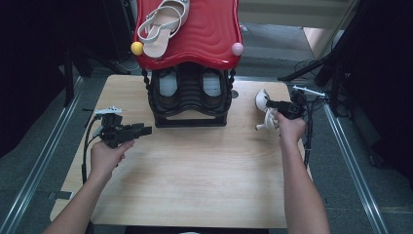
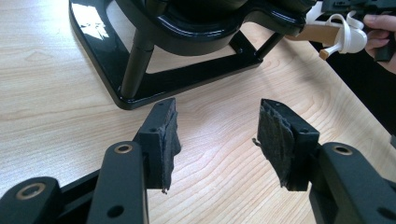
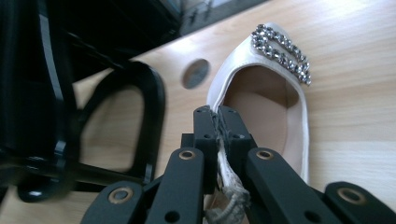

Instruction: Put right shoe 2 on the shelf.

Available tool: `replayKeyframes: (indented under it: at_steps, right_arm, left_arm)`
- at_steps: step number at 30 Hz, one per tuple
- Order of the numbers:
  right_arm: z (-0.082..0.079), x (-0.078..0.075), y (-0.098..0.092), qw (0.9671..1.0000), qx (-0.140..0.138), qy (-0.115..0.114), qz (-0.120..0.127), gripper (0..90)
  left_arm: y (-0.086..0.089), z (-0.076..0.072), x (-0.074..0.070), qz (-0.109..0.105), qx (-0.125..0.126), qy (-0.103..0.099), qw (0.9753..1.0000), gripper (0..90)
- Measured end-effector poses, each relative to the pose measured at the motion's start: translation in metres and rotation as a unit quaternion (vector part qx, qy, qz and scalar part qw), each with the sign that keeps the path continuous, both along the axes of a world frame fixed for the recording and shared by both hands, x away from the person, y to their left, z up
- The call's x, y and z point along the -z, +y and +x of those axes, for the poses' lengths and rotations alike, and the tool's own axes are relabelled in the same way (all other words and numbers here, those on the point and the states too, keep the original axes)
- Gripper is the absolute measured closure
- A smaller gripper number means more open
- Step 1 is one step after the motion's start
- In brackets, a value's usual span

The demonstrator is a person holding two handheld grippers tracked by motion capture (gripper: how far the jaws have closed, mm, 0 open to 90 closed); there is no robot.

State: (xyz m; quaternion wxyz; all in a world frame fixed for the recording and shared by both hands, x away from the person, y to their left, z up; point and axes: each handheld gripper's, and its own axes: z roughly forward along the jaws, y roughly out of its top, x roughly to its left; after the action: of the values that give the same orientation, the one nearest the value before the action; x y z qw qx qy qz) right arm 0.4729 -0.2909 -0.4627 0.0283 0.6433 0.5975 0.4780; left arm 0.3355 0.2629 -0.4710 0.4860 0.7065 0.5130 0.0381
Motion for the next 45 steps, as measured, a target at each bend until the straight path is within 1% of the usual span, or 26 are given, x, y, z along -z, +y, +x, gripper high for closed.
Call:
replayKeyframes:
  at_steps: [2,3,6,7,9,12,16,19,23,24,26,29,32,33,36,37,40,45]
  right_arm:
    - [0.001,-0.006,0.005,1.0,-0.005,-0.003,-0.004,88.8]
    - [0.001,-0.009,0.007,0.9999,-0.005,-0.008,-0.006,88.7]
    - [0.002,-0.02,0.011,0.9999,-0.01,-0.011,0.007,88.8]
    - [0.003,-0.024,0.013,0.9998,-0.011,-0.014,0.008,88.7]
    - [0.004,-0.033,0.017,0.9997,-0.015,-0.018,0.004,88.7]
    - [0.004,-0.049,0.023,0.9994,-0.023,-0.026,-0.006,88.7]
    - [0.006,-0.068,0.027,0.999,-0.026,-0.036,-0.003,88.7]
    - [0.006,-0.082,0.03,0.9988,-0.03,-0.039,-0.003,88.7]
    - [0.006,-0.101,0.033,0.9986,-0.033,-0.042,-0.005,88.7]
    - [0.007,-0.106,0.033,0.9984,-0.035,-0.045,-0.007,88.7]
    - [0.007,-0.117,0.035,0.9981,-0.036,-0.05,-0.007,88.7]
    - [0.006,-0.134,0.038,0.9977,-0.037,-0.057,-0.001,88.6]
    - [0.007,-0.15,0.042,0.9971,-0.037,-0.066,0.003,88.6]
    - [0.007,-0.155,0.044,0.9971,-0.037,-0.066,0.003,88.6]
    - [0.008,-0.172,0.05,0.996,-0.039,-0.081,0.006,88.6]
    - [0.008,-0.179,0.052,0.9956,-0.04,-0.084,0.009,88.6]
    - [0.008,-0.2,0.06,0.9942,-0.042,-0.099,0.001,88.6]
    - [0.007,-0.234,0.069,0.9921,-0.042,-0.118,0.008,88.6]
  left_arm:
    - [0.0,0.0,0.0,0.0,0.0,0.0,1.0,48.0]
    - [0.0,0.0,0.0,-0.001,0.0,0.0,1.0,48.0]
    - [0.0,0.0,0.0,-0.002,0.0,0.0,1.0,48.0]
    - [0.0,0.0,0.0,-0.003,-0.001,0.001,1.0,47.9]
    - [0.001,0.001,0.0,-0.009,-0.001,0.006,0.9999,47.6]
    - [0.001,0.0,0.0,-0.007,0.0,0.004,1.0,47.4]
    - [0.001,0.0,0.0,-0.01,0.0,0.003,0.9999,47.5]
    - [0.001,0.0,0.0,-0.008,0.0,0.003,1.0,47.5]
    - [0.001,0.0,0.0,0.01,-0.002,0.0,1.0,47.5]
    - [0.001,0.0,0.0,0.011,-0.001,-0.001,0.9999,47.4]
    - [0.001,0.0,0.0,0.008,-0.002,-0.002,1.0,47.5]
    - [0.0,0.0,0.0,0.016,-0.001,-0.003,0.9999,47.4]
    - [-0.002,0.0,0.0,0.016,0.001,-0.002,0.9999,47.5]
    - [-0.002,0.0,0.0,0.015,0.0,-0.003,0.9999,47.4]
    - [-0.002,-0.001,-0.001,0.013,0.0,-0.006,0.9999,47.4]
    - [-0.002,-0.001,-0.001,0.012,0.001,-0.006,0.9999,47.4]
    - [-0.001,-0.001,-0.001,0.011,0.0,-0.006,0.9999,47.4]
    - [-0.001,-0.001,-0.001,0.01,0.003,-0.005,0.9999,47.5]
